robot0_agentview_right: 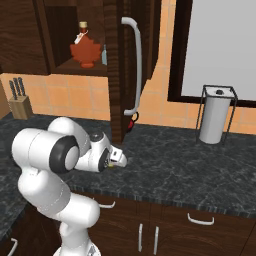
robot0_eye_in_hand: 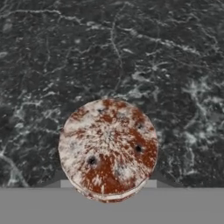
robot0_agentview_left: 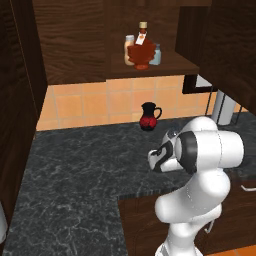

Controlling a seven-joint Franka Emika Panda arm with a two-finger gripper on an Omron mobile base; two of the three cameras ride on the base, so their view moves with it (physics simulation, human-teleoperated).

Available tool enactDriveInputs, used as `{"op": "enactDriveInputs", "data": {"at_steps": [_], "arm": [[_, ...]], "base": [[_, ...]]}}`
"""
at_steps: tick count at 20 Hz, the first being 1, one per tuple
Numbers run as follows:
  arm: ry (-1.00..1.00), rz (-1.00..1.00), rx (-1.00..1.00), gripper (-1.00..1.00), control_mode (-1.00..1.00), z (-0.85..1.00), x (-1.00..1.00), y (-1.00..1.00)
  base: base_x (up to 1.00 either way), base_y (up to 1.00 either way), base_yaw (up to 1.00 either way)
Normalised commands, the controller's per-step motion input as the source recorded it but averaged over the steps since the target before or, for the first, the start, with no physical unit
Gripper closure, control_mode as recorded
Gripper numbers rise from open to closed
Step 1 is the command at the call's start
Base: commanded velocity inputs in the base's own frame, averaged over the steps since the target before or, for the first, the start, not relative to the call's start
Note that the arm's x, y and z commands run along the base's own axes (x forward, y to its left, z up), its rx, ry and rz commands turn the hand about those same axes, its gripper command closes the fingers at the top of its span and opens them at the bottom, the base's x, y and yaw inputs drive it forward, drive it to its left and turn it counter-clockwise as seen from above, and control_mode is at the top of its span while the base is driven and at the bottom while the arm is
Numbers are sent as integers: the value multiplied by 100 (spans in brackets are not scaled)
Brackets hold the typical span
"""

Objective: Put the shaker and condiment bottle from the counter next to their counterparts in the cabinet.

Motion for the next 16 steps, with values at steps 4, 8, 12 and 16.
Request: {"op": "enactDriveInputs", "data": {"at_steps": [4, 8, 12, 16], "arm": [[-2, 0, 0, 100, -100, -1, 2, -2], [-10, 0, 0, 100, -100, 35, -8, 0], [-11, 0, 0, 100, -100, 59, -13, 0], [-11, 0, 0, 100, -100, 63, -9, 0]], "base": [[0, 0, 0], [0, 0, 0], [0, 0, 0], [0, 0, 0]]}}
